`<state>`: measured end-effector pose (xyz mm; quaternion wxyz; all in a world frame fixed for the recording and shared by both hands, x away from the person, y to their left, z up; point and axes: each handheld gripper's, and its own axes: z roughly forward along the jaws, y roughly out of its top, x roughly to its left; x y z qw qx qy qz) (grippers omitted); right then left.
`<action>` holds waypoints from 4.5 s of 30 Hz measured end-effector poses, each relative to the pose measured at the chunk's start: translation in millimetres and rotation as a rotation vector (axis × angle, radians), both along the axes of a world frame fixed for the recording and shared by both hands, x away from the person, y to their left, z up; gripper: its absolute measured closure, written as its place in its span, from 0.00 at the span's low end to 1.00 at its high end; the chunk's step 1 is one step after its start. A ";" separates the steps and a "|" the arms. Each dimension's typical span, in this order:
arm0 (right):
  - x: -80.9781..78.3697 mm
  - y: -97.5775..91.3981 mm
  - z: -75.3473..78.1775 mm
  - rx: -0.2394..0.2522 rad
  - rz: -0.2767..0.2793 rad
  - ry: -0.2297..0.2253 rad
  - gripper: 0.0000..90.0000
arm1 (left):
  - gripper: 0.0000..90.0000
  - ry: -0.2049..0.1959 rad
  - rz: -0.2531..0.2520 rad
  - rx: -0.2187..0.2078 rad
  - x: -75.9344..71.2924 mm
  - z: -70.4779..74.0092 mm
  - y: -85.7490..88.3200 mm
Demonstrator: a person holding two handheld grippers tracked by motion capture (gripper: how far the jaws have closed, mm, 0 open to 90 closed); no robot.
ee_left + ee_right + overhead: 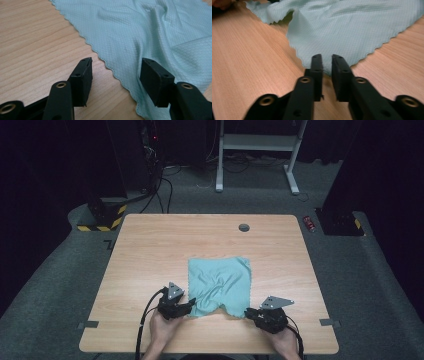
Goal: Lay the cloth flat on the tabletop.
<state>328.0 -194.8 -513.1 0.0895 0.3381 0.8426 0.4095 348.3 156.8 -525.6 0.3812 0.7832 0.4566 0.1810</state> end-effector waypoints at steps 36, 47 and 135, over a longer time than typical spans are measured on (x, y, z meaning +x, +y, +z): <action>22.6 7.2 7.2 -0.112 -0.123 -0.054 0.90 | 0.89 0.077 -0.103 0.021 4.8 16.9 4.3; 23.0 19.3 -4.2 -0.175 -0.100 -0.073 0.95 | 0.68 0.097 -0.068 0.045 -1.8 11.2 -2.1; 0.4 -5.1 -1.0 -0.177 -0.076 -0.064 0.82 | 0.60 0.056 -0.055 0.116 -21.0 10.7 -0.3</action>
